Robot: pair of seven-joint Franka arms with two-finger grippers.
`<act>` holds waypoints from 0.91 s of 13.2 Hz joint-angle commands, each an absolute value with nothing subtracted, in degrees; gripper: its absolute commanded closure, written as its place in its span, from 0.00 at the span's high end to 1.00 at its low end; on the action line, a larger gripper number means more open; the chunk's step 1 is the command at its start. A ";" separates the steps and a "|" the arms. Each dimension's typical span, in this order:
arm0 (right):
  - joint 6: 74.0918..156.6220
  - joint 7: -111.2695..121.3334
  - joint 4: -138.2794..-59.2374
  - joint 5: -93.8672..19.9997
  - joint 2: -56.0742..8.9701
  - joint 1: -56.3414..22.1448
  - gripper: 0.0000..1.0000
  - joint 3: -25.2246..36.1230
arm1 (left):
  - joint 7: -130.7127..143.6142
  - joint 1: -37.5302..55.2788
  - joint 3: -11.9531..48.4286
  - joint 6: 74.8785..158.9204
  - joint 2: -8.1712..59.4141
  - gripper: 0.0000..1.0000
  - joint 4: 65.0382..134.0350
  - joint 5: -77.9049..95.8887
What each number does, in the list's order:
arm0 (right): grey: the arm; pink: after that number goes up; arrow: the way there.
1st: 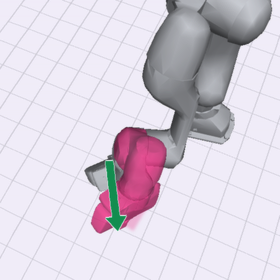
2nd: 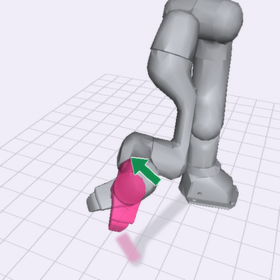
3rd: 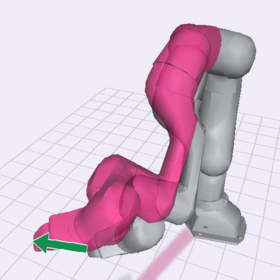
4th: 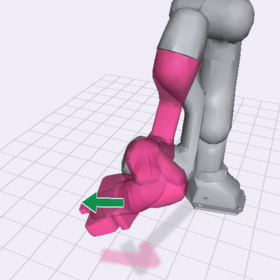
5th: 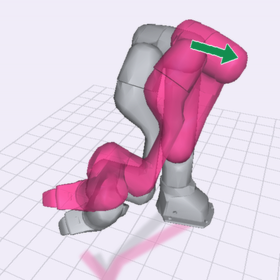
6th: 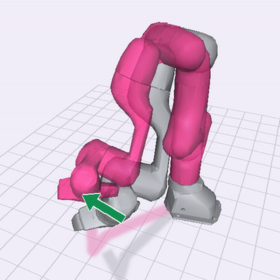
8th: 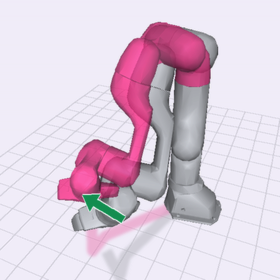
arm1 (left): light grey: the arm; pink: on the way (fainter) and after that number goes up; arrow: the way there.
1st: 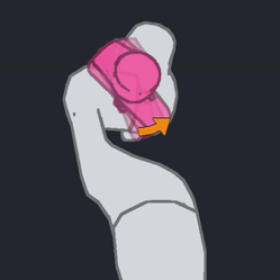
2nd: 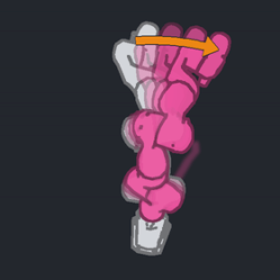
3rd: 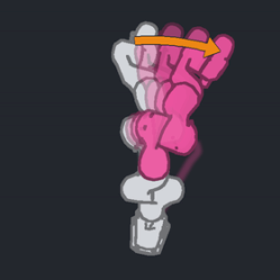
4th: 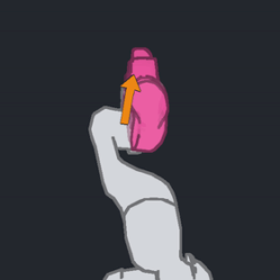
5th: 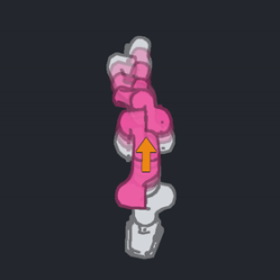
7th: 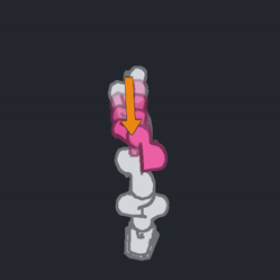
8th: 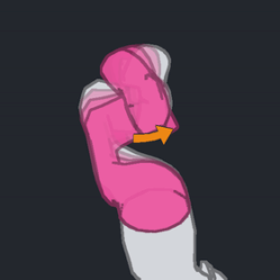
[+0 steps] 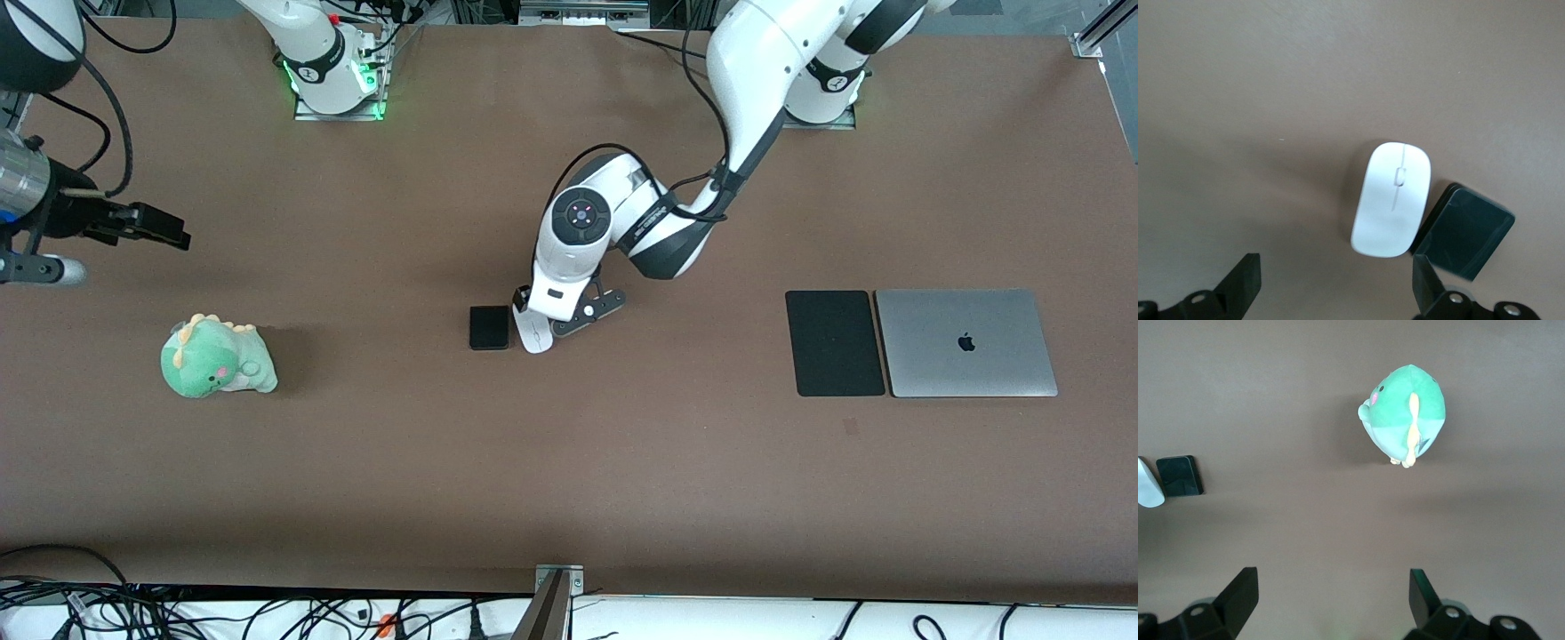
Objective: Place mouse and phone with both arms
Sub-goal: 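Reach the left gripper across the table to the white mouse, then lower the left gripper and grasp the white mouse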
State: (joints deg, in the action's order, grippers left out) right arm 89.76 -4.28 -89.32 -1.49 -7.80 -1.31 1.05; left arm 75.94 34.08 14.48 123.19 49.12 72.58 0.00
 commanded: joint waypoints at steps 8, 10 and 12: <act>92.20 -4.75 -89.30 -0.62 -11.34 -3.25 1.00 1.05 | 79.89 41.39 9.67 130.25 59.59 1.00 64.34 -0.18; 92.20 -4.83 -89.30 -0.70 -11.60 -2.99 1.00 1.14 | 78.84 41.40 9.06 130.25 59.94 1.00 64.42 -0.35; 92.11 -4.66 -89.30 -0.53 -11.60 -2.99 1.00 1.23 | 76.47 41.40 8.79 130.25 60.12 1.00 64.42 -0.35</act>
